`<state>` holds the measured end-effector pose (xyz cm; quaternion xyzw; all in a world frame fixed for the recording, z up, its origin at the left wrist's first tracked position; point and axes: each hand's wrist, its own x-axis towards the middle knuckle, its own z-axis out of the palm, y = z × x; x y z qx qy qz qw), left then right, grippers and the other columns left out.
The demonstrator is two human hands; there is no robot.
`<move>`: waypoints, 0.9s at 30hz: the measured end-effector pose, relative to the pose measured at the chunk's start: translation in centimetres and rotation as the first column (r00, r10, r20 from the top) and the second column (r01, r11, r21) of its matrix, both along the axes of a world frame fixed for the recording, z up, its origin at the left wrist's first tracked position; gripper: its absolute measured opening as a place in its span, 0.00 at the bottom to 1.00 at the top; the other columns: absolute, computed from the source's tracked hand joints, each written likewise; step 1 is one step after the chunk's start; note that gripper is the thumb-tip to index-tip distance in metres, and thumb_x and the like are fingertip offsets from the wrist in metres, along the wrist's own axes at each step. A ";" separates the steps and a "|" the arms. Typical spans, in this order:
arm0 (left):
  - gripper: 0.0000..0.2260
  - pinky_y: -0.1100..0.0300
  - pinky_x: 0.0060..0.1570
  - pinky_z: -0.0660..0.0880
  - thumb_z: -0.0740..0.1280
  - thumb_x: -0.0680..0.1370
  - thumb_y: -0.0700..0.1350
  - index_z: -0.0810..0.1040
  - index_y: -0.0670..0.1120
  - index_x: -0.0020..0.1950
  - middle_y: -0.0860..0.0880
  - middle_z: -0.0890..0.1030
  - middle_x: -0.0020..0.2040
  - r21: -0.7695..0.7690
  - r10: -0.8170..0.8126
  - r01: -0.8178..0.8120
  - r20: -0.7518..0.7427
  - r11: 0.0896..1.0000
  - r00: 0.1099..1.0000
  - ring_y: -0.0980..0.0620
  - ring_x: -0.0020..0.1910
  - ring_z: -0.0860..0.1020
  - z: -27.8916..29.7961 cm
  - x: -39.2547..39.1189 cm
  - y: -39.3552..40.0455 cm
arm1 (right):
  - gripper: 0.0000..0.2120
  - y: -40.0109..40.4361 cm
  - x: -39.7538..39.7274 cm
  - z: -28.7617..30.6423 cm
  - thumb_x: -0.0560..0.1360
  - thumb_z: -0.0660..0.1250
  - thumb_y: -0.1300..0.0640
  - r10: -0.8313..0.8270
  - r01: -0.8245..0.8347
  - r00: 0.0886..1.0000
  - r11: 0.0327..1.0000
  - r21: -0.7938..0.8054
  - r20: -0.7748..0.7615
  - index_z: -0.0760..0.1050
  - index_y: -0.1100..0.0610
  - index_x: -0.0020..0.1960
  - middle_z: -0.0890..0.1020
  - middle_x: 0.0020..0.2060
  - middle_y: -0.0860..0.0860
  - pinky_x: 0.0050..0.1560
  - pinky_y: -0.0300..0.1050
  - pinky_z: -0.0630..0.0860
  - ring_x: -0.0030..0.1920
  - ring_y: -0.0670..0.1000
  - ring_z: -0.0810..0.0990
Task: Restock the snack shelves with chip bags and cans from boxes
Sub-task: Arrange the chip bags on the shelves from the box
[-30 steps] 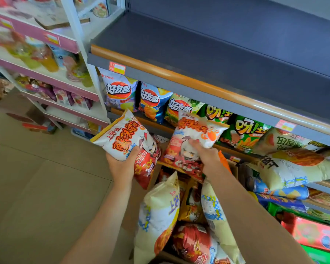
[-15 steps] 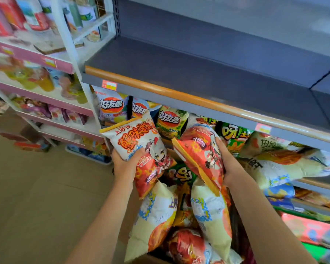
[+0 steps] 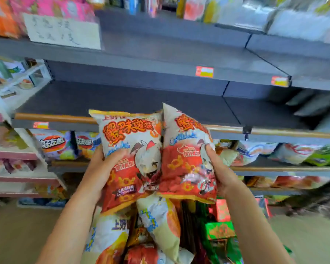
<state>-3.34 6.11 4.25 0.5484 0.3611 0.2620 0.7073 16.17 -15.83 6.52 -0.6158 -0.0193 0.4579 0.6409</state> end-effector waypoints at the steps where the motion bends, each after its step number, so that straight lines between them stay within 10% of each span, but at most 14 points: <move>1: 0.23 0.58 0.34 0.79 0.77 0.63 0.53 0.78 0.55 0.57 0.49 0.87 0.48 0.008 -0.022 0.022 0.027 1.000 0.999 0.51 0.40 0.86 0.8 1.4 -1.1 | 0.27 -1.3 0.8 0.8 0.68 0.66 0.36 -0.013 0.013 1.000 1.000 0.000 0.025 0.82 0.54 0.57 0.86 0.52 0.56 0.45 0.51 0.84 0.48 0.55 0.87; 9: 0.20 0.56 0.39 0.77 0.77 0.67 0.55 0.73 0.60 0.55 0.50 0.83 0.51 0.061 -0.121 0.121 0.005 0.991 0.993 0.49 0.44 0.84 3.7 14.9 -12.8 | 0.23 -13.9 10.9 4.0 0.77 0.64 0.39 -0.045 0.040 0.994 0.998 0.050 0.100 0.80 0.54 0.62 0.86 0.54 0.55 0.51 0.51 0.83 0.52 0.56 0.86; 17: 0.39 0.46 0.50 0.82 0.82 0.56 0.60 0.74 0.55 0.64 0.49 0.85 0.54 0.104 -0.122 0.127 -0.055 0.986 0.991 0.46 0.49 0.86 2.6 28.5 -22.7 | 0.25 -23.8 24.7 2.4 0.73 0.68 0.36 -0.073 0.066 0.982 0.997 0.041 0.173 0.79 0.51 0.63 0.86 0.54 0.54 0.63 0.58 0.78 0.54 0.57 0.85; 27: 0.26 0.54 0.39 0.82 0.79 0.68 0.55 0.78 0.50 0.62 0.47 0.86 0.51 0.061 0.021 -0.016 -0.086 0.998 0.996 0.47 0.43 0.86 3.0 36.6 -25.2 | 0.28 -24.2 40.4 4.1 0.69 0.79 0.47 -0.212 0.147 0.921 0.966 0.212 0.327 0.79 0.65 0.60 0.85 0.53 0.63 0.58 0.63 0.80 0.55 0.64 0.84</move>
